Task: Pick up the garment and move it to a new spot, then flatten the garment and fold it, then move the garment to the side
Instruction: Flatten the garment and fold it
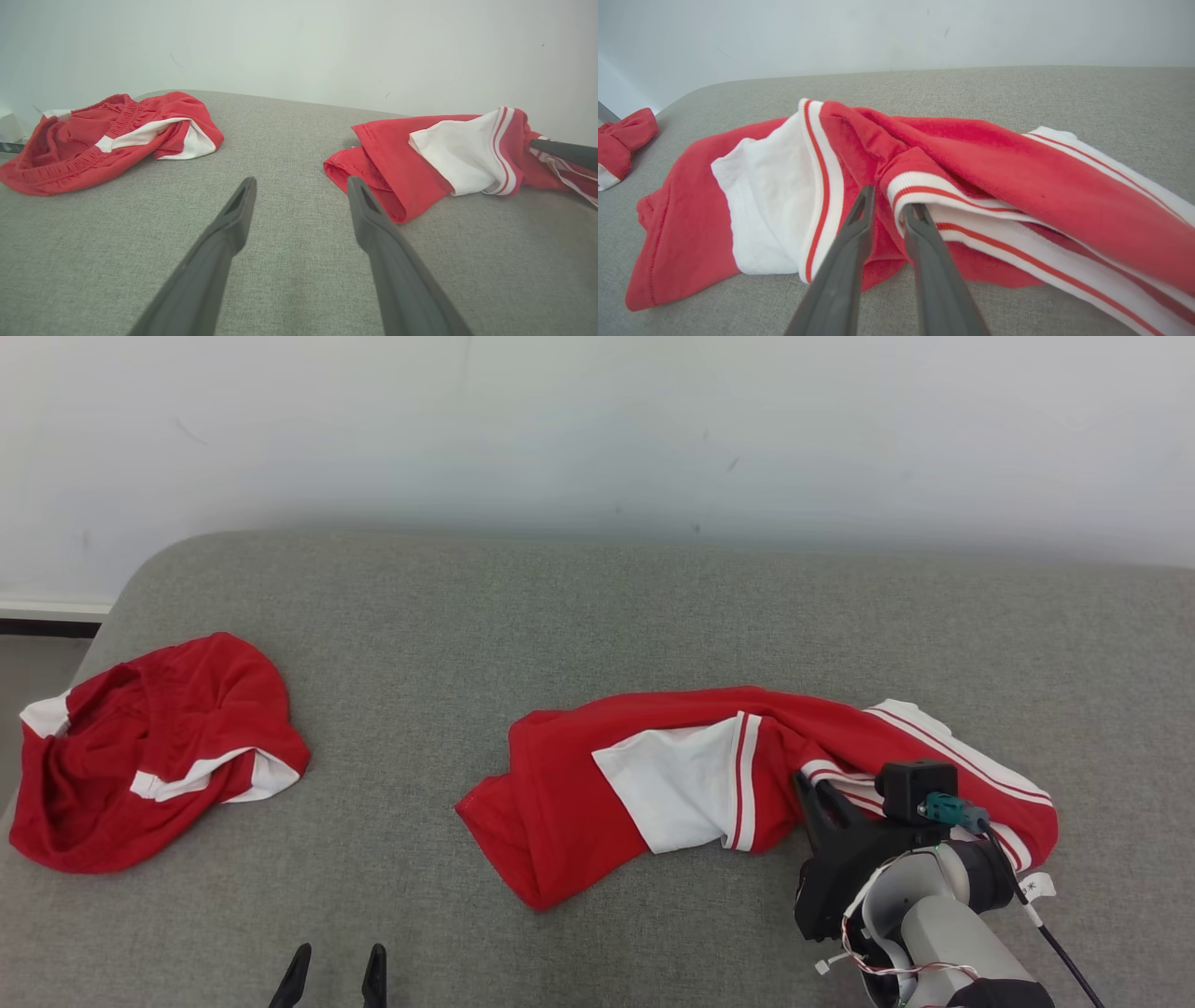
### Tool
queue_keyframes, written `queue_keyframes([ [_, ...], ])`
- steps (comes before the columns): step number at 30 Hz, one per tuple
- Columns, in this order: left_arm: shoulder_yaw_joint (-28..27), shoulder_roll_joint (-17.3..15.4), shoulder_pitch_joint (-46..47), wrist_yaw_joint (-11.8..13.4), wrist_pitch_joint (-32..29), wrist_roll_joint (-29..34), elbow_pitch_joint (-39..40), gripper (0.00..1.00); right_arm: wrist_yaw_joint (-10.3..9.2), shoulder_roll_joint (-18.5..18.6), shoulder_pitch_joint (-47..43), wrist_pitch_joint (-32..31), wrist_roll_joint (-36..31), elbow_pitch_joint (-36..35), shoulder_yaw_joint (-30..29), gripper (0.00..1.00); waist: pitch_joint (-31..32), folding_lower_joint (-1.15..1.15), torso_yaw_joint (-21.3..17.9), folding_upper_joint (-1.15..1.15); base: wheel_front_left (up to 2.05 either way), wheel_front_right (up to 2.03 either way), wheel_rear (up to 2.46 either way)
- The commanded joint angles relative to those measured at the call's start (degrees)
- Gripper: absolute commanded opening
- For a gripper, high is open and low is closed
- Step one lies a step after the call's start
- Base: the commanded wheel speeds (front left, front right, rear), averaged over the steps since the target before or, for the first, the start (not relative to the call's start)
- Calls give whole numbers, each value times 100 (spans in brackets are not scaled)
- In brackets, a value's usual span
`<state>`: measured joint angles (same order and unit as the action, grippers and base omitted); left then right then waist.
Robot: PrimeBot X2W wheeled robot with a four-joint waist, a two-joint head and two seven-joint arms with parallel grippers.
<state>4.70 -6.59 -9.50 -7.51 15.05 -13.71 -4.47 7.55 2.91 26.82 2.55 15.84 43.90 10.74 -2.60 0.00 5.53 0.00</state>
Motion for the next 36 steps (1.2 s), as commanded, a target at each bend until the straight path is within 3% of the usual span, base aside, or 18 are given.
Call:
queue_keyframes([
  [1,-7,-26,2,4,19,-14,-13,100,-13,-4,35,35,51,17,40,0,3,0,2,0,0,0,0],
  [7,-61,-24,-111,4,19,-33,-34,100,-13,42,-151,236,-149,-92,-27,0,140,0,-38,0,0,0,0],
  [12,-114,-10,-239,4,19,-38,-20,100,-13,301,-616,181,-109,-652,-284,0,301,0,-124,0,0,0,0],
  [23,-175,53,-285,5,19,-46,34,100,-13,1333,-2109,-1331,-283,-2593,-1240,0,372,0,-463,0,0,0,0],
  [32,-136,56,-203,4,19,-55,-6,100,-13,1371,-2617,-2210,-1028,-3321,-2099,0,336,0,-534,0,0,0,0],
  [33,-125,49,-194,4,19,-57,-10,100,-13,1298,-2623,-2182,-1181,-3336,-2259,45,329,0,-529,0,0,0,0],
  [34,-114,40,-191,4,19,-60,-16,100,-13,1213,-2631,-2158,-1280,-3342,-2382,100,325,0,-519,0,0,0,0],
  [36,-105,27,-179,4,19,-64,-24,100,-13,1017,-2676,-2084,-1448,-3351,-2555,100,324,0,-494,0,0,0,0],
])
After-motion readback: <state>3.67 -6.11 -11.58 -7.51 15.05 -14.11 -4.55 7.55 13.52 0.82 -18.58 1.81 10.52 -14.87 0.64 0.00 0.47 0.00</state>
